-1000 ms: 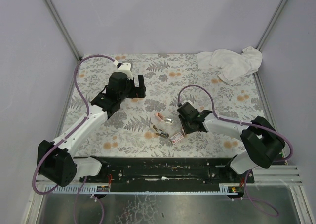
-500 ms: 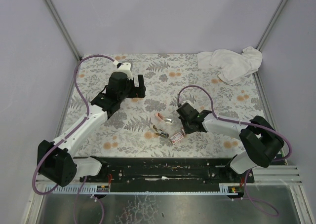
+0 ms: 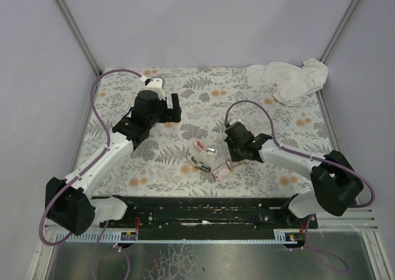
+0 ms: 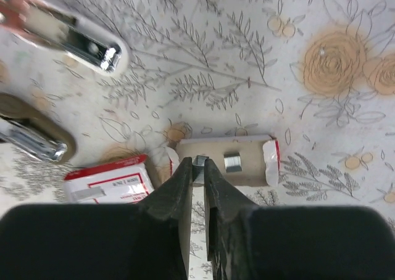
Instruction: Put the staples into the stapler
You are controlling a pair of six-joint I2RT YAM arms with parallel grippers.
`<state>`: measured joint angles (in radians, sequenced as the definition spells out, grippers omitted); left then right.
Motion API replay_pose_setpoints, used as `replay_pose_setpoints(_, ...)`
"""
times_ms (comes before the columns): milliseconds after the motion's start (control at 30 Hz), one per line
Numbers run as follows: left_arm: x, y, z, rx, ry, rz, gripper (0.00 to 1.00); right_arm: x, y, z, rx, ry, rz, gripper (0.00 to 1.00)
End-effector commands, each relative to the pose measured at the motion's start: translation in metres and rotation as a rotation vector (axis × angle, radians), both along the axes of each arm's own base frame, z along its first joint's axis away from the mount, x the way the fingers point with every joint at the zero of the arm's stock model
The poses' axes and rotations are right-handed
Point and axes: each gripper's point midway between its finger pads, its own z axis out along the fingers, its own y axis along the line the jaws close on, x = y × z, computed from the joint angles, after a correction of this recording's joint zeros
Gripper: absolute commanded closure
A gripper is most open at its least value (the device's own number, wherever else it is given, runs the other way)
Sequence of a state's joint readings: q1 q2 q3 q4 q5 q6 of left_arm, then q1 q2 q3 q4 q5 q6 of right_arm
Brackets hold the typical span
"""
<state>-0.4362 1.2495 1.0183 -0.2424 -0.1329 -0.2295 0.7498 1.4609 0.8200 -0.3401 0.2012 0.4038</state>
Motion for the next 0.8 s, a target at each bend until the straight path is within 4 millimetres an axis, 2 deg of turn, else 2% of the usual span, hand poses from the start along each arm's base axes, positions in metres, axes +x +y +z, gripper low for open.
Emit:
replay_pose_setpoints(0, 0.004, 0.006, 0.014, -0.002, -0.058, 0.017, 0.0, 0.028, 0.017, 0.038, 0.241, -0.031, -0.025, 0.86)
replay_pose_setpoints(167, 0.003, 0.005, 0.014, -0.006, -0.059, 0.014, 0.0, 0.047, 0.024, 0.047, 0.459, -0.001, -0.017, 0.86)
replay_pose_setpoints(333, 0.003, 0.005, 0.015, -0.009, -0.061, 0.013, 0.0, 0.063, 0.033, 0.046, 0.63, 0.058, -0.012, 0.87)
replay_pose_setpoints(567, 0.003, 0.003, 0.016, -0.012, -0.061, 0.007, 0.0, 0.075, 0.033, 0.019, 0.722, 0.159, -0.042, 0.86)
replay_pose_setpoints(767, 0.003, 0.002, 0.015, -0.015, -0.057, 0.002, 0.0, 0.071, 0.024, -0.012, 0.656, 0.205, -0.068, 0.86)
